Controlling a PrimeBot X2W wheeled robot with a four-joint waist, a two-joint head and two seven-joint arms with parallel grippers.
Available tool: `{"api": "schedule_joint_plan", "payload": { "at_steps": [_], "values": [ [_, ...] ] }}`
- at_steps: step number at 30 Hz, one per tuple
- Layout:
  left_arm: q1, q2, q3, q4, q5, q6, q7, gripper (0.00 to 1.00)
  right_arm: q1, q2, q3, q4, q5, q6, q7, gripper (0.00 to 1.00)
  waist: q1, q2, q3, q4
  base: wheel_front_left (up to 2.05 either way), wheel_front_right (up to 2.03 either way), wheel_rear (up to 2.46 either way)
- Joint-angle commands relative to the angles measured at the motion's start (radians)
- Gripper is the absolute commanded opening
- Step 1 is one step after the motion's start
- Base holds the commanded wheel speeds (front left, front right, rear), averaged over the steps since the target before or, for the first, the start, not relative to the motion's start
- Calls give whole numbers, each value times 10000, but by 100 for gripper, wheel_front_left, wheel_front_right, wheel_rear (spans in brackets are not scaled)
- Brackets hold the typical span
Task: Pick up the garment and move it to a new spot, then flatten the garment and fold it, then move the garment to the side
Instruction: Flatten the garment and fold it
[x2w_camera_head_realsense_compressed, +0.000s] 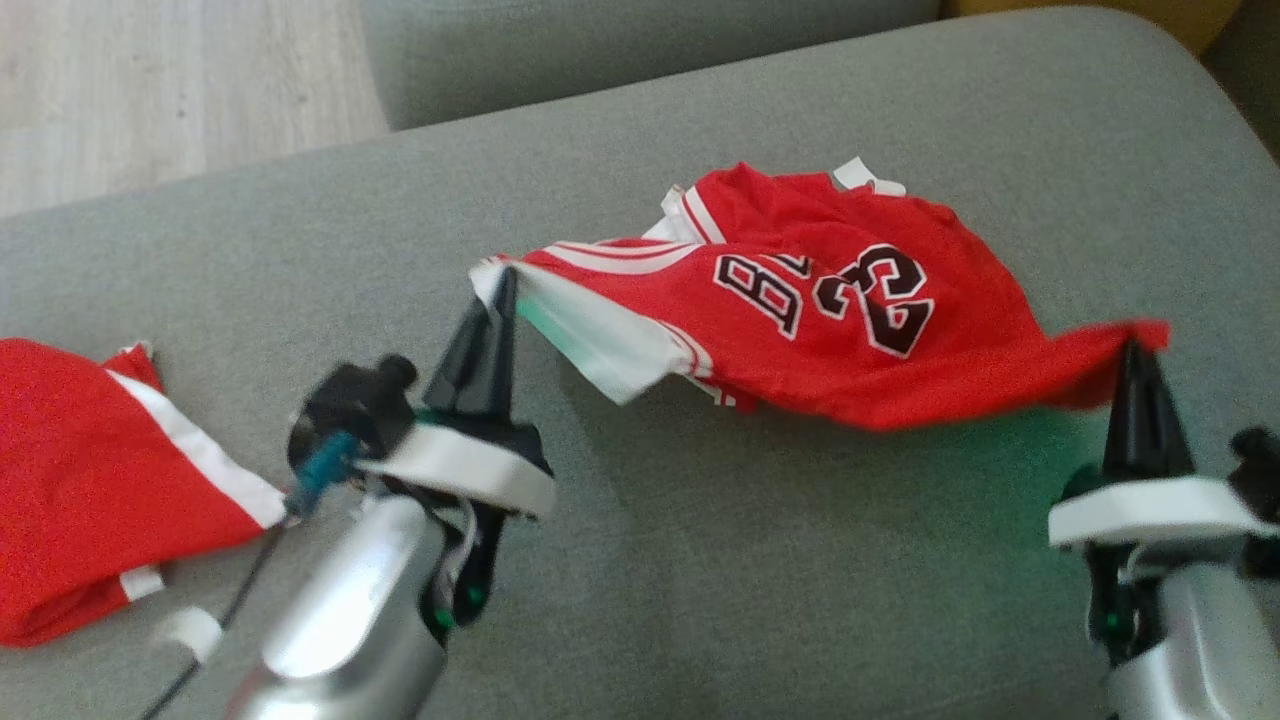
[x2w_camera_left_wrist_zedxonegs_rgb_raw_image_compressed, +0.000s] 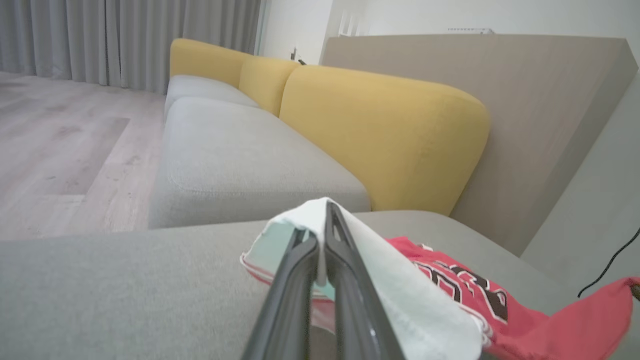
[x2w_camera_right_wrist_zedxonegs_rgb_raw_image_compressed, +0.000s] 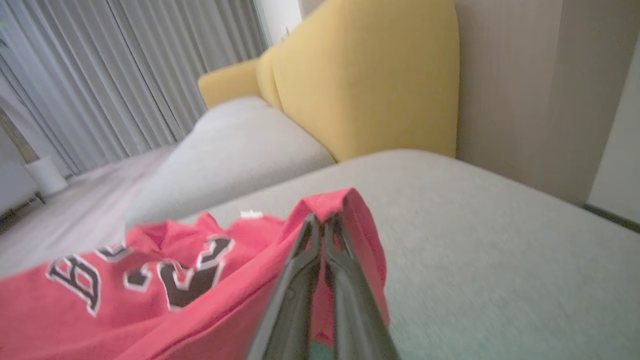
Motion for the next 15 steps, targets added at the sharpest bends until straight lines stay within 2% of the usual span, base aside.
{"api": "schedule_joint_plan", "payload": {
  "at_steps": [1, 7, 11, 15],
  "values": [
    [-853, 350, 565, -535, -144, -55, 113, 0, -394, -89, 416, -913, 228, -7, 26, 0, 0, -1, -180, 97, 0, 0, 0],
    [-2382, 542, 1475, -1057, -818, -95, 688, 0, -1690, -283, 708, -2882, 217, -7, 1218, 0, 0, -1, -619, 326, 0, 0, 0],
    [-3468, 441, 2084, -1094, -1271, -33, 825, 0, -2881, -711, 929, -3333, 434, -7, 1889, 0, 0, -1, -914, 500, 0, 0, 0],
    [-4184, 434, 2347, -1076, -1379, -13, 829, 0, -3729, -1121, 1099, -3491, 476, -7, 2052, 0, 0, -1, -1093, 643, 0, 0, 0]
  ]
}}
